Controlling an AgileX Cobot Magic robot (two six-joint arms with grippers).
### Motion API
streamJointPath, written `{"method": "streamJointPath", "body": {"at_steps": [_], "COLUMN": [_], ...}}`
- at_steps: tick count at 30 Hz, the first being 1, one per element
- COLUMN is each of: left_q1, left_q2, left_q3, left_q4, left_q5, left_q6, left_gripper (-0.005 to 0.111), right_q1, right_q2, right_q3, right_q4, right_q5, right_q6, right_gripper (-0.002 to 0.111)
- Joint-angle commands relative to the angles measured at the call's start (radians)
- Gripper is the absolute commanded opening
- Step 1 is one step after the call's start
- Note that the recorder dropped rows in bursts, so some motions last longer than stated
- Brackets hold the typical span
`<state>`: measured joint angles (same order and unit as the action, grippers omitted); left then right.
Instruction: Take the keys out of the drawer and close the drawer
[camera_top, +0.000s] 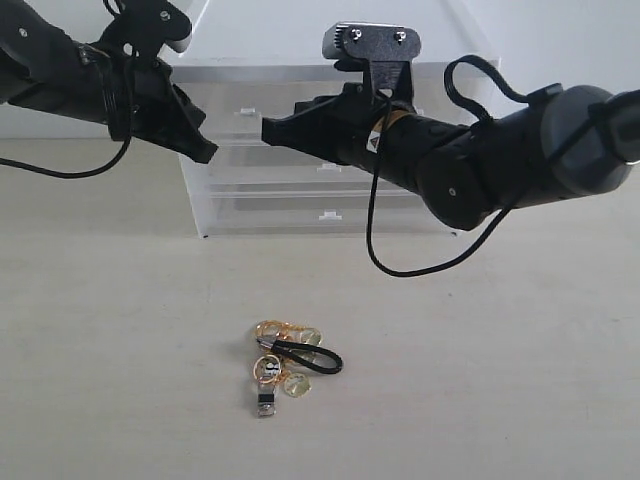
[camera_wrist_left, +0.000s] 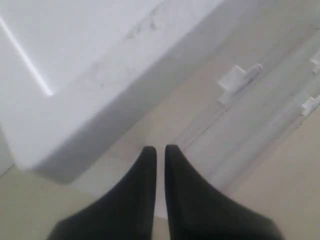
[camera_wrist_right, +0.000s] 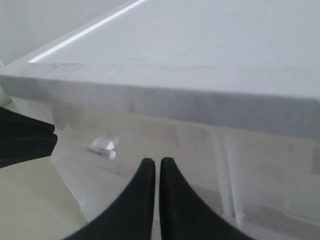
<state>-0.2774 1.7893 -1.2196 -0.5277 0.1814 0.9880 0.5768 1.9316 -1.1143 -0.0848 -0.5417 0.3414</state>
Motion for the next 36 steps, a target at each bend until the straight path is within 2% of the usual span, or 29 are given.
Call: {"method": "streamJointPath", "body": {"at_steps": [1, 11, 15, 24, 27, 29, 36], "left_q1": [0.006, 0.006, 0.006, 0.006, -0.022, -0.053, -0.232], "left_q2": [0.003, -0.017, -0.069, -0.318, -0.429, -0.511, -0.814], "left_q3": [-0.017, -0.017, 0.008, 0.206, 0.31, 0.38, 0.604], "left_q4": [-0.007, -0.007, -0.007, -0.012, -0.042, -0.128, -0.367], "left_q5": [-0.081, 0.054, 0.054, 0.055, 0.05, 0.036, -0.01], "left_q6": [0.006, 0.005, -0.011, -0.114, -0.139, -0.15, -0.098], "left_gripper": [0.004, 0.004, 0.004, 0.004, 0.004, 0.004, 0.004], "right_q1": [-0.008, -0.008, -0.008, -0.008, -0.008, -0.008, -0.008], "right_q2": [-0.002, -0.014, -0.032, -0.19, -0.264, -0.321, -0.518], "right_q3": [-0.005, -0.005, 0.008, 0.226, 0.331, 0.396, 0.586], "right_q4": [0.023, 0.019, 0.007, 0.023, 0.023, 0.023, 0.023], "right_q5": [-0.032, 0.028, 0.056, -0.079, -0.148, -0.167, -0.171], "right_q6": [-0.019, -0.004, -0.01, -0.01, -0.01, -0.01, -0.008], "right_gripper": [0.0, 0.0, 0.0, 0.0, 0.0, 0.0, 0.0]}}
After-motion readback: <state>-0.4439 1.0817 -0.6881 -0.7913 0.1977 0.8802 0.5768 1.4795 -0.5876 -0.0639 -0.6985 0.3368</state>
